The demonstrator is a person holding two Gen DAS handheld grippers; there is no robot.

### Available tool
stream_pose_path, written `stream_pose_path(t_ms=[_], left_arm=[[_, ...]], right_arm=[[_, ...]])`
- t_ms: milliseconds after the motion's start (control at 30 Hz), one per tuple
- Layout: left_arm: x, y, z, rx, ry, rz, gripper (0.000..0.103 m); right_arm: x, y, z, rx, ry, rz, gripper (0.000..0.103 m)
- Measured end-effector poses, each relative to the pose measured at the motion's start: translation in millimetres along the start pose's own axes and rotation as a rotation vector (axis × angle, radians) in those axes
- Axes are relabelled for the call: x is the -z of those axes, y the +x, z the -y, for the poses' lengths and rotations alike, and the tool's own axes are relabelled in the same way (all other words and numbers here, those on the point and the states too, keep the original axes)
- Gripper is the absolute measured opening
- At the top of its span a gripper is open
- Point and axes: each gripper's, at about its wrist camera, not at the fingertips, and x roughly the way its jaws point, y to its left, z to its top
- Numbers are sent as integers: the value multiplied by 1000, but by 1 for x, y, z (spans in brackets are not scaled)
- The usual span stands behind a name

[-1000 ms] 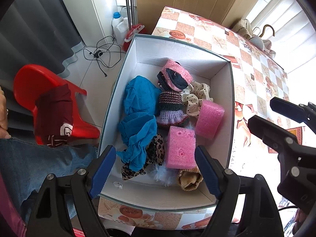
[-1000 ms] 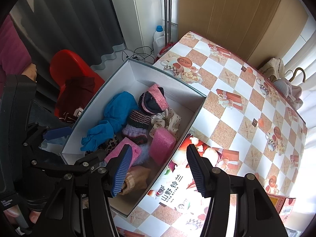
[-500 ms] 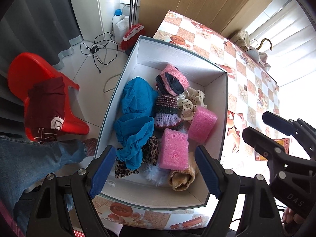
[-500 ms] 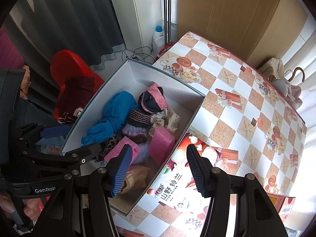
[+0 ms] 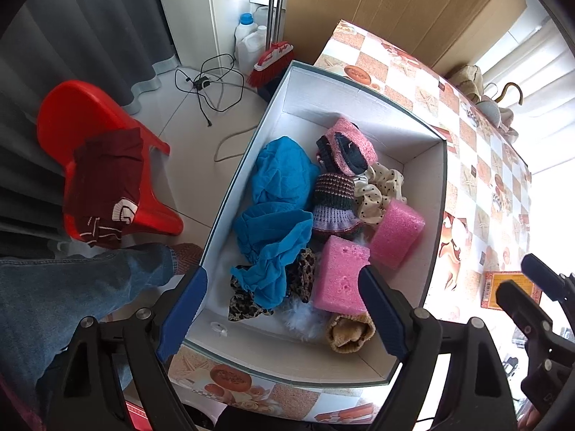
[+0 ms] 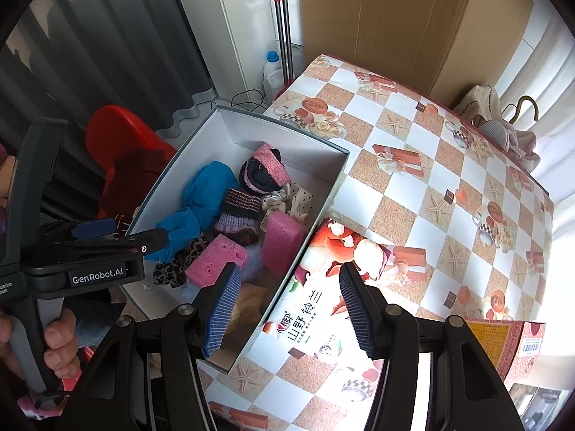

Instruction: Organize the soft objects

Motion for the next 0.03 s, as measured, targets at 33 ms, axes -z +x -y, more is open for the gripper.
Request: stream_pose_path(t_ms=[33], left_arm=[[2, 0, 9, -6, 43, -2, 88]], right_arm=[[7, -5, 5, 5, 18, 8, 59]])
